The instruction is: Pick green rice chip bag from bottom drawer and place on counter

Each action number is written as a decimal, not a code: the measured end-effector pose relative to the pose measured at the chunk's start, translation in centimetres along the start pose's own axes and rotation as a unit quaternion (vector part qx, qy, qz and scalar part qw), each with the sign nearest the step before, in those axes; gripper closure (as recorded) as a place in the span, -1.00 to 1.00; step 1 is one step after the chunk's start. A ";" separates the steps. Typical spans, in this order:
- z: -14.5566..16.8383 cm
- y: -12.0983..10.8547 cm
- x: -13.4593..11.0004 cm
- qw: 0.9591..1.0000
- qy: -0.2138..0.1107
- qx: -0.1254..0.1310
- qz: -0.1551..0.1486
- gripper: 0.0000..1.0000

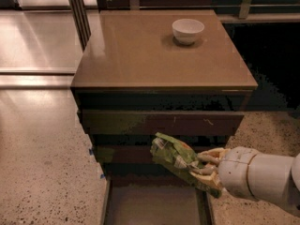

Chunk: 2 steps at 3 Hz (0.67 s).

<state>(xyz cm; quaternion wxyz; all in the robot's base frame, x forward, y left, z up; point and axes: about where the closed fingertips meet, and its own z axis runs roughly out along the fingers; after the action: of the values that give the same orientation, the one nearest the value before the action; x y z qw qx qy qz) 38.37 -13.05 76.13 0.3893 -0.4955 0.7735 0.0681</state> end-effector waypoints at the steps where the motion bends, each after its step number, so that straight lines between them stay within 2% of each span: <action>1: 0.0 0.0 -0.1 1.000 -0.001 0.000 0.000 1.00; 2: -2.2 -1.0 -3.3 0.999 -0.003 0.011 -0.037 1.00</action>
Offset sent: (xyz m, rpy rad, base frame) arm 0.0101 0.0190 0.1129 -0.1096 -0.1530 0.0984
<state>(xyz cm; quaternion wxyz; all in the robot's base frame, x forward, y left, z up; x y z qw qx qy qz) 38.72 -12.27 80.20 0.3994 -0.5190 0.7543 0.0467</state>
